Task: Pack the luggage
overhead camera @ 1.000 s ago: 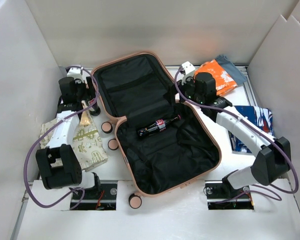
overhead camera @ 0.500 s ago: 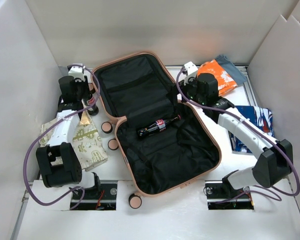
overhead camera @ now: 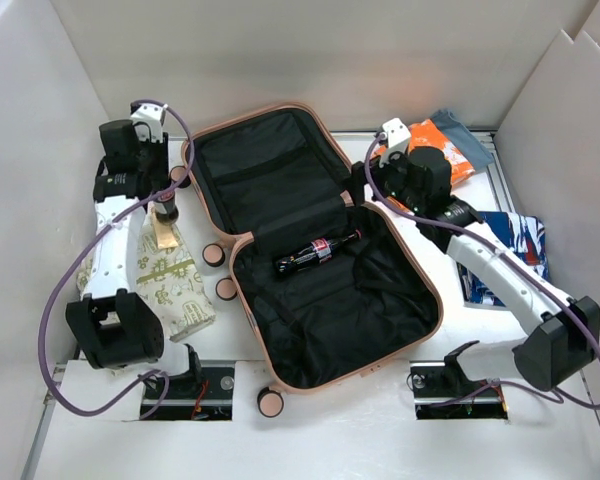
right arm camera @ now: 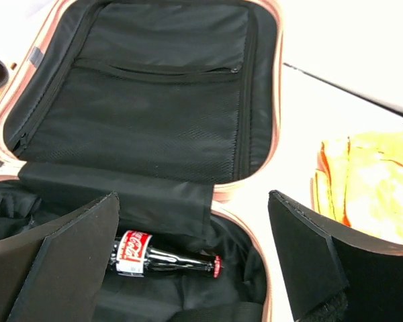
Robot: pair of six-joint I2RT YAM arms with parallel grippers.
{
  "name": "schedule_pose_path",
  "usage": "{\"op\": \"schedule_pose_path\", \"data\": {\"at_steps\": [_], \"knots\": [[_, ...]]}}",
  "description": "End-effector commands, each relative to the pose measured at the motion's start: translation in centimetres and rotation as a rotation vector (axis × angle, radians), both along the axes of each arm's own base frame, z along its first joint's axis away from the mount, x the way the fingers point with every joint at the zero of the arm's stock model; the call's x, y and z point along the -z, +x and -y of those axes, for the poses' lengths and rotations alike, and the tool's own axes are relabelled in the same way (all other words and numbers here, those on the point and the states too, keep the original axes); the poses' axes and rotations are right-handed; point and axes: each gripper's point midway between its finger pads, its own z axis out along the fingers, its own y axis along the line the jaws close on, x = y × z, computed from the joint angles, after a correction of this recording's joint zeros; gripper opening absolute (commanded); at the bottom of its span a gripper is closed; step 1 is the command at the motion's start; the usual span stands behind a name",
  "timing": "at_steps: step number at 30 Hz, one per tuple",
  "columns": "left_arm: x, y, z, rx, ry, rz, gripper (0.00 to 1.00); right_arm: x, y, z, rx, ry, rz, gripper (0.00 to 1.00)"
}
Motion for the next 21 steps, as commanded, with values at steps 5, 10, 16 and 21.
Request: {"op": "schedule_pose_path", "data": {"at_steps": [5, 10, 16, 21], "knots": [[-13.1, -3.9, 4.6, 0.250, 0.106, 0.242, 0.00, -2.4, -0.3, 2.9, 0.071, 0.009, 0.084, 0.95], [-15.6, -7.3, 11.1, 0.490, 0.062, 0.238, 0.00, -3.3, -0.9, 5.0, 0.128, 0.017, 0.113, 0.95], [-15.2, -9.7, 18.0, 0.694, -0.070, 0.182, 0.00, -4.4, -2.3, 6.8, 0.177, 0.030, 0.152, 0.95], [-13.8, -11.5, 24.9, 0.883, -0.117, 0.116, 0.00, -4.0, -3.5, 8.5, 0.230, 0.015, 0.140, 0.95]]}}
